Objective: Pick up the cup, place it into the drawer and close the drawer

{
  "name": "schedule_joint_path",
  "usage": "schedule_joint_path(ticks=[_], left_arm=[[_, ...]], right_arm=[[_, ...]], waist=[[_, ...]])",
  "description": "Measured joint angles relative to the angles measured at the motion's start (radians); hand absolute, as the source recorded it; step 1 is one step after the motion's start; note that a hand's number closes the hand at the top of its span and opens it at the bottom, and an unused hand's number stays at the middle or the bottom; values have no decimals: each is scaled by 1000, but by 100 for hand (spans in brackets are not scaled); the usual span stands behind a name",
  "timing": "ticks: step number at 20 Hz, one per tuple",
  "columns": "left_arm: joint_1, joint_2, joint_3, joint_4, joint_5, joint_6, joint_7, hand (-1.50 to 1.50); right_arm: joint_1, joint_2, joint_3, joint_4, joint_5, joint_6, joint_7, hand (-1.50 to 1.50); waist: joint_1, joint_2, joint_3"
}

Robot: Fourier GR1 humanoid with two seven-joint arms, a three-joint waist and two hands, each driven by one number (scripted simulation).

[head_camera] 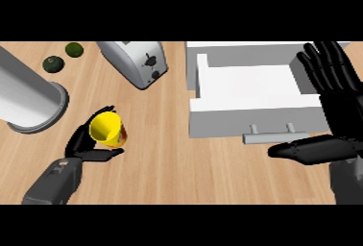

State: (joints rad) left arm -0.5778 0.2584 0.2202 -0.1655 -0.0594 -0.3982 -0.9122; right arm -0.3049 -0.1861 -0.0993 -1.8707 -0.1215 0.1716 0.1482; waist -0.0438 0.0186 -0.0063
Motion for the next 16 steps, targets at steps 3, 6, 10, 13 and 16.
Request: schedule_joint_path(ticks=[3, 6, 10, 13, 16], left_arm=[[-9, -20, 0, -25, 1, 11, -23, 150], [1, -32, 4, -56, -4, 93, -79, 150], [-4, -32, 24, -82, 1, 164, -123, 150], [-25, -48, 41, -101, 26, 153, -126, 150], [-13, -58, 77, -119, 64, 164, -144, 150]], right_arm=[[-5, -7, -2, -2, 3, 1, 7, -150], [2, -14, -11, -6, -4, 8, 6, -150], [17, -22, -26, 1, -15, 21, -12, -150], [3, -25, -36, 8, -25, 20, -7, -150], [15, -28, -41, 13, -22, 24, -18, -150]], waist=[[-1, 0, 0], [-1, 0, 0], [-3, 1, 1], [4, -2, 1], [12, -5, 2]])
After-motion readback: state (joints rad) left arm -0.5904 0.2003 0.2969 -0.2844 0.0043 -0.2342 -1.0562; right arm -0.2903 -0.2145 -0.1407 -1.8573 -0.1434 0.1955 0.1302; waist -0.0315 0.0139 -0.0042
